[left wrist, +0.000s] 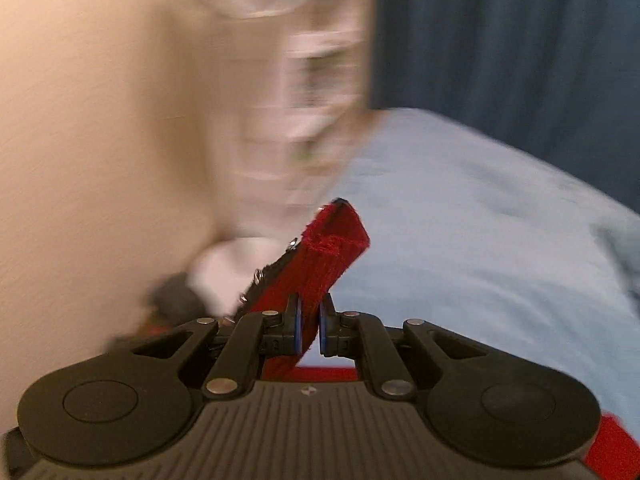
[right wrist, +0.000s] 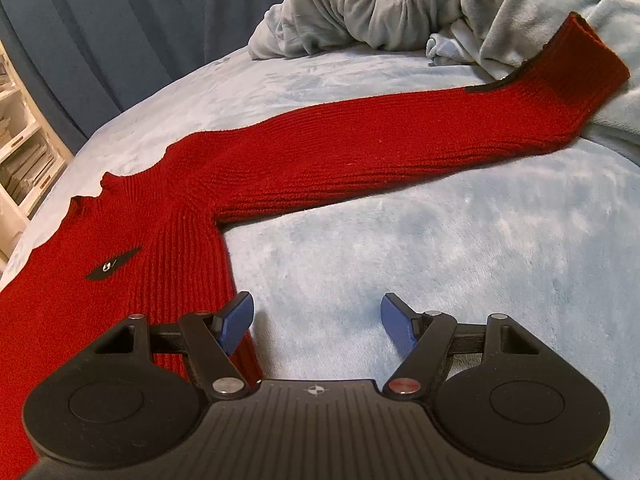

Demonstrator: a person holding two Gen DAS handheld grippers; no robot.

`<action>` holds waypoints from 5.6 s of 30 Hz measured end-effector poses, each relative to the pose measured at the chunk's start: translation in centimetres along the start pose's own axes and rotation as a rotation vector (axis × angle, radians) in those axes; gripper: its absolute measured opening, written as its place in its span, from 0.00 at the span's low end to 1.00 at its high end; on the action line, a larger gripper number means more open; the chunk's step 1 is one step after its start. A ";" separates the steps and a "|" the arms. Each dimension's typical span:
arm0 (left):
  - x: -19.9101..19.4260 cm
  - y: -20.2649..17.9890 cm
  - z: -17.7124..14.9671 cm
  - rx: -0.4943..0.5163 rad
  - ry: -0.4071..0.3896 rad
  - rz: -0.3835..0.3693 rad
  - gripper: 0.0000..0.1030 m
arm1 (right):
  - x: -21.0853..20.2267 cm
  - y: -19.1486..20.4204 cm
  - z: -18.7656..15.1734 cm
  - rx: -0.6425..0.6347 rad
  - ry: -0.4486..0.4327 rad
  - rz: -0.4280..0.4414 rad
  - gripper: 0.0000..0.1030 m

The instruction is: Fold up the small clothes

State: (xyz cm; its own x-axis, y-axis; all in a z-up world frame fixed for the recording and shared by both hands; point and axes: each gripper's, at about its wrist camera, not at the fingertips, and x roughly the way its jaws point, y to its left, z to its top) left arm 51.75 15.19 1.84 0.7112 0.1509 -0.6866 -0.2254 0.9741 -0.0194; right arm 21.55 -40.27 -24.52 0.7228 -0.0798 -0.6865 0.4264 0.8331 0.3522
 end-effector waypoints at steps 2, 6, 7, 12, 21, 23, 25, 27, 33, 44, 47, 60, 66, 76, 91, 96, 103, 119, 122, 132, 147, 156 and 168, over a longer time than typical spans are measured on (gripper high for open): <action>-1.5 -6.2 -1.0 0.065 0.002 -0.149 0.08 | 0.0 -0.1 0.1 0.013 0.002 0.005 0.71; -2.9 -19.6 -6.0 0.217 0.042 -0.398 0.08 | -0.1 -0.5 0.3 0.051 0.007 0.018 0.71; -2.7 -22.5 -7.8 0.248 0.063 -0.444 0.08 | -0.1 -0.6 0.4 0.058 0.007 0.021 0.71; 2.2 -33.8 -18.4 0.455 0.239 -0.477 0.10 | -0.2 -0.8 0.5 0.076 0.013 0.031 0.71; 1.3 -28.0 -21.4 0.581 0.133 -0.392 0.94 | -0.1 -1.7 1.0 0.139 0.031 0.064 0.71; 2.6 -25.1 -20.3 0.581 0.095 -0.265 0.96 | -0.2 -1.7 1.1 0.151 0.032 0.067 0.71; 4.7 -22.2 -19.3 0.577 0.059 -0.098 0.96 | -0.2 -1.7 1.0 0.154 0.032 0.065 0.71; 6.7 -19.3 -18.4 0.552 0.043 0.059 0.96 | -0.2 -1.5 1.0 0.149 0.030 0.062 0.71; 11.2 -10.8 -16.6 0.291 0.204 0.102 0.96 | -0.1 -1.5 1.0 0.150 0.028 0.059 0.71; 12.7 -9.1 -15.6 0.140 0.331 -0.135 0.21 | 0.0 -1.0 0.8 0.101 0.017 0.048 0.72; 12.9 -9.4 -15.7 0.190 0.318 -0.126 0.24 | 0.0 -1.0 0.9 0.107 0.017 0.049 0.72; 6.0 -9.4 -18.1 0.225 0.250 -0.022 0.91 | -0.6 -2.1 1.3 0.205 -0.009 0.082 0.71; -1.6 -8.6 -22.7 0.190 0.263 -0.099 0.91 | -2.3 -2.7 2.0 0.242 -0.111 0.056 0.71; -7.0 -8.8 -24.6 0.157 0.262 -0.118 0.91 | -5.0 -5.4 2.7 0.331 -0.195 -0.016 0.71; -6.7 -9.5 -23.5 0.143 0.254 -0.126 0.91 | 0.8 -15.5 9.2 0.509 -0.183 -0.257 0.72; -5.8 -9.3 -23.6 0.151 0.261 -0.112 0.91 | 3.9 -16.4 11.1 0.479 -0.175 -0.187 0.20; -5.2 -8.3 -22.9 0.117 0.251 -0.115 0.91 | 0.4 -15.6 11.8 0.582 -0.278 -0.026 0.14; -4.6 -0.9 -22.0 -0.011 0.259 -0.099 0.91 | -2.8 4.5 18.2 -0.005 -0.405 -0.057 0.14; -5.2 1.6 -21.9 -0.044 0.241 -0.090 0.91 | -3.9 15.0 16.4 -0.246 -0.472 0.091 0.14; -4.9 5.8 -23.9 -0.066 0.270 -0.062 0.91 | 5.1 29.1 -2.1 -0.589 0.151 0.284 0.52; 2.1 -8.9 -18.3 0.117 0.246 -0.321 0.91 | -0.6 11.3 4.8 -0.174 -0.044 0.089 0.55; 8.7 -16.2 -17.8 0.230 0.386 -0.267 0.91 | 0.6 6.1 1.5 -0.041 0.047 0.019 0.55; 2.3 -19.1 -14.0 0.268 0.210 -0.370 0.00 | 0.3 5.2 1.4 -0.020 0.041 0.018 0.55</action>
State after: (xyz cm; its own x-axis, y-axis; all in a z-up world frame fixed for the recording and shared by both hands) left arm 48.37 -5.46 -9.60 0.5552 -0.2230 -0.8013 0.2154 0.9691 -0.1205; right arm 24.81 -36.72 -21.99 0.7075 -0.0424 -0.7055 0.4018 0.8453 0.3521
